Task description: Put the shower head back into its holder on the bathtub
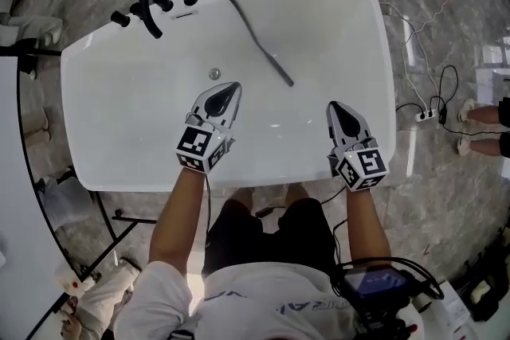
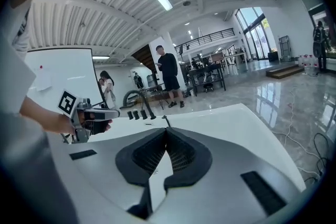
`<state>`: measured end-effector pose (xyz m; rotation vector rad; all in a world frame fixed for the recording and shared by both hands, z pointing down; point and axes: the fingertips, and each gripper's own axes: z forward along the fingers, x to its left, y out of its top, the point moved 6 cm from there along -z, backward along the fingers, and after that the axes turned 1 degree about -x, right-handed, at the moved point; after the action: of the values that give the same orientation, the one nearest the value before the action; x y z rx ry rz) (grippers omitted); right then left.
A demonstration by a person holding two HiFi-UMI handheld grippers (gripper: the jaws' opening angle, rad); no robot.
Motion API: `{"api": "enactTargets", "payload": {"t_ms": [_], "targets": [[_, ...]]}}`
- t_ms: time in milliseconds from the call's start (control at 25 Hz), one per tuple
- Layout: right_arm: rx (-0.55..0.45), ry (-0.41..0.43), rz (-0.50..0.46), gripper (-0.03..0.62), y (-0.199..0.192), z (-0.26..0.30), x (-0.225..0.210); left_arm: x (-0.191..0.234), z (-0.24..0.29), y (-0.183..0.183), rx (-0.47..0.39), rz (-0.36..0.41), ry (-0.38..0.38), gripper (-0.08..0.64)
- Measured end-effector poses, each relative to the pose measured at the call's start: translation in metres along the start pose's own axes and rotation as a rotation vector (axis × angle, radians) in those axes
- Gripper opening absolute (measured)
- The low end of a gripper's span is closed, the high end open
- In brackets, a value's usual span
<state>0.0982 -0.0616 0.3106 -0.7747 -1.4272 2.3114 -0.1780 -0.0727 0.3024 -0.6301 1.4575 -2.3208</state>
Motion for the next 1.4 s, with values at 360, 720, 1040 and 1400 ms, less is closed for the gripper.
{"api": "enactTargets", "payload": {"t_ms": [360,720,1040,1400], "targets": [[-0.012,-0.024,0.012,0.008,-0.058,0.076,-0.084,0.031,0.117,-0.081,0.051,0.027,-0.025,0.017],[0.057,0.02,-0.045,0.008,-0.137,0.167,-0.136,0.066,0.225,-0.198,0.16,0.058,0.006,0.017],[0.156,0.1,-0.06,0.008,-0.22,0.196,-0.163,0.081,0.307,-0.282,0.279,0.171,-0.068,0.017],[0.251,0.192,-0.088,0.008,-0.279,0.234,-0.19,0.084,0.376,-0.366,0.513,0.525,-0.231,0.018]]}}
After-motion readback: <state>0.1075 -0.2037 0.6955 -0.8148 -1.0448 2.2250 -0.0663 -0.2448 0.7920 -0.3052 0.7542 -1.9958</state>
